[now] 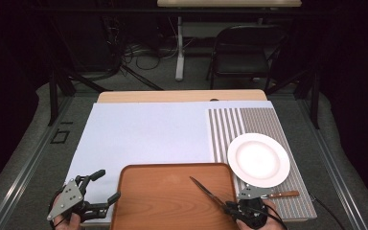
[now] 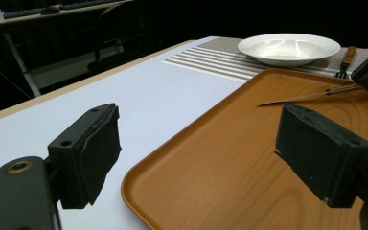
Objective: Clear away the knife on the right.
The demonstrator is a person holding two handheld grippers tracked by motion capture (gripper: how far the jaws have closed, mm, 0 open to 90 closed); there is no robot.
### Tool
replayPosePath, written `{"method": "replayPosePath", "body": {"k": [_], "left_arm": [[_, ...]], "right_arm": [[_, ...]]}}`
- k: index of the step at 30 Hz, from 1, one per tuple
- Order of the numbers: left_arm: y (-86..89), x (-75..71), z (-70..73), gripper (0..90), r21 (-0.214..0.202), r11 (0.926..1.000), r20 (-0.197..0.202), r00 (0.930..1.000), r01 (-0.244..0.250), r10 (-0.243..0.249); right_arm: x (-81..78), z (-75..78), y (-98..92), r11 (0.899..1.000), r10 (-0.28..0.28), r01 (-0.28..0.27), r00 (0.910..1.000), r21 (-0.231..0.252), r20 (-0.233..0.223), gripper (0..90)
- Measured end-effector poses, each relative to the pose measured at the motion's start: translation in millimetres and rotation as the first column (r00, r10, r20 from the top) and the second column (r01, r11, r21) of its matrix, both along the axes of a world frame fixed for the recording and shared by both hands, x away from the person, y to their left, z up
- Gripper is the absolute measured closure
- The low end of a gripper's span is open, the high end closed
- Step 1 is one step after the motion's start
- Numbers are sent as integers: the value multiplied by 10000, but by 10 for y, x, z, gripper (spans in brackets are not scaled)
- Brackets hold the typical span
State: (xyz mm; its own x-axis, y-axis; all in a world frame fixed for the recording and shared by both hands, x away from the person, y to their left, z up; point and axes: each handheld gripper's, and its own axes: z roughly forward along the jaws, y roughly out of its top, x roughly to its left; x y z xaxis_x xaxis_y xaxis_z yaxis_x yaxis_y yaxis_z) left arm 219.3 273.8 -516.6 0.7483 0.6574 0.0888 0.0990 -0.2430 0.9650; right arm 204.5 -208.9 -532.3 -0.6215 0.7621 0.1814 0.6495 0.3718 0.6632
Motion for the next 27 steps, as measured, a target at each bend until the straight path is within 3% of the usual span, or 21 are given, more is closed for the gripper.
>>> {"method": "replayPosePath", "body": {"k": [12, 16, 20, 24, 27], "left_arm": [[-5, 1, -4, 152, 37, 10000, -22, 10000, 48, -48], [-8, 0, -5, 152, 46, 10000, -37, 10000, 38, -38], [-7, 3, -5, 152, 61, 10000, -24, 10000, 21, -21], [-9, 4, -7, 152, 56, 10000, -37, 10000, 11, -11], [-11, 1, -7, 152, 52, 10000, -50, 10000, 9, -9]], "right_arm": [[29, -107, 47, 9993, 243, -257, 9984, -254, -511, 756], [28, -110, 48, 9994, 287, -297, 9984, -200, -477, 689], [20, -66, 64, 9988, 467, -466, 9989, -158, 29, 689], [38, -13, 142, 9930, 1162, -1170, 9919, 129, 516, 807], [81, -10, 237, 9894, 1446, -1431, 9857, -234, 864, 897]]}}
